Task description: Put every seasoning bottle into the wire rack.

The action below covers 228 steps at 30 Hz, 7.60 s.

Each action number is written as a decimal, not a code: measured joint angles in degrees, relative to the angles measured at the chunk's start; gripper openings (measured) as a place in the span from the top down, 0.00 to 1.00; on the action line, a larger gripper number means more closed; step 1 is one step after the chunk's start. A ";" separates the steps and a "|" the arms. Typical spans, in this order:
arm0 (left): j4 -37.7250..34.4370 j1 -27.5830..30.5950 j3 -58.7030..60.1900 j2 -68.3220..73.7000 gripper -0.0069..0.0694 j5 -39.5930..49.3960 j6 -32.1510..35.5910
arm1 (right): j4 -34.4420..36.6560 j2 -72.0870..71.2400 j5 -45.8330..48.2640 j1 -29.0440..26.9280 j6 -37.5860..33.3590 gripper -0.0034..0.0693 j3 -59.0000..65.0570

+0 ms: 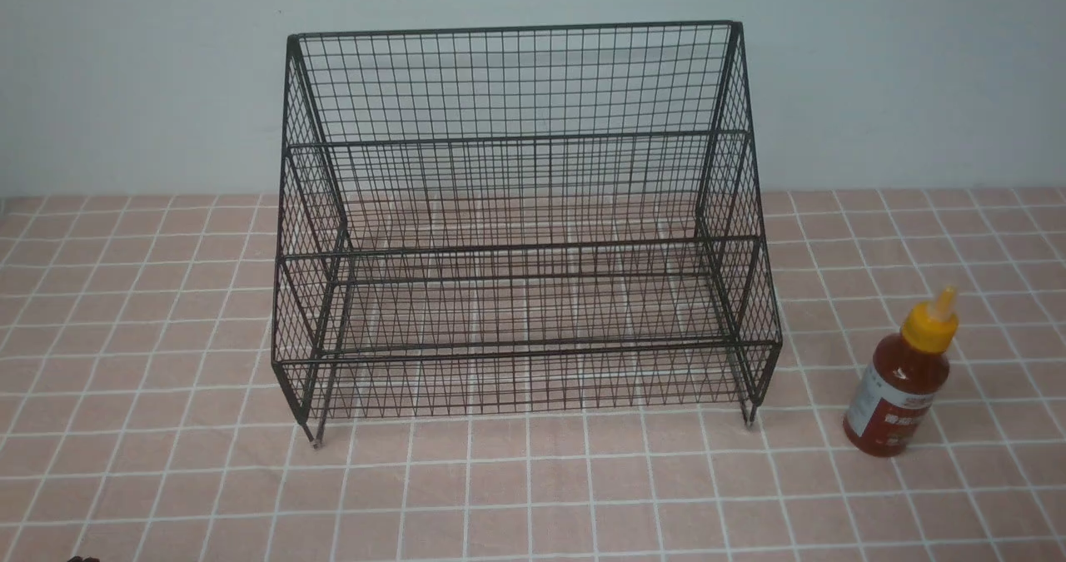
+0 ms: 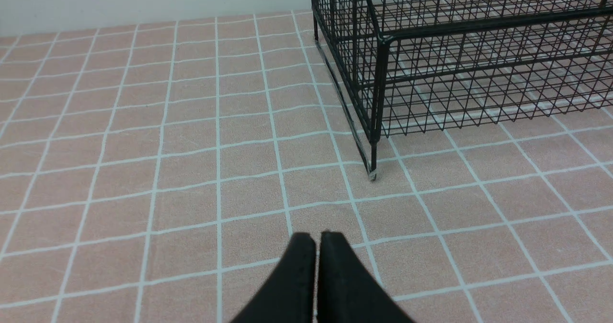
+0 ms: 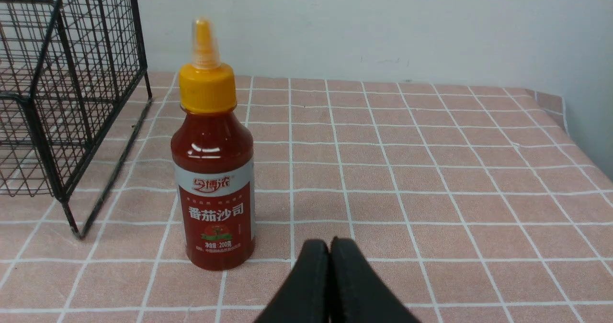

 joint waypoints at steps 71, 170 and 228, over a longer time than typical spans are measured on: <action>0.00 0.00 0.00 0.00 0.92 0.00 0.00 | -11.57 27.15 -27.77 0.00 32.22 0.92 -15.40; 0.00 0.00 0.00 0.00 0.92 0.05 0.00 | -33.98 89.43 -39.63 30.52 36.87 0.42 -47.19; 0.00 0.00 0.00 0.00 0.92 0.05 0.00 | -5.40 22.44 7.81 22.95 10.54 0.97 -47.19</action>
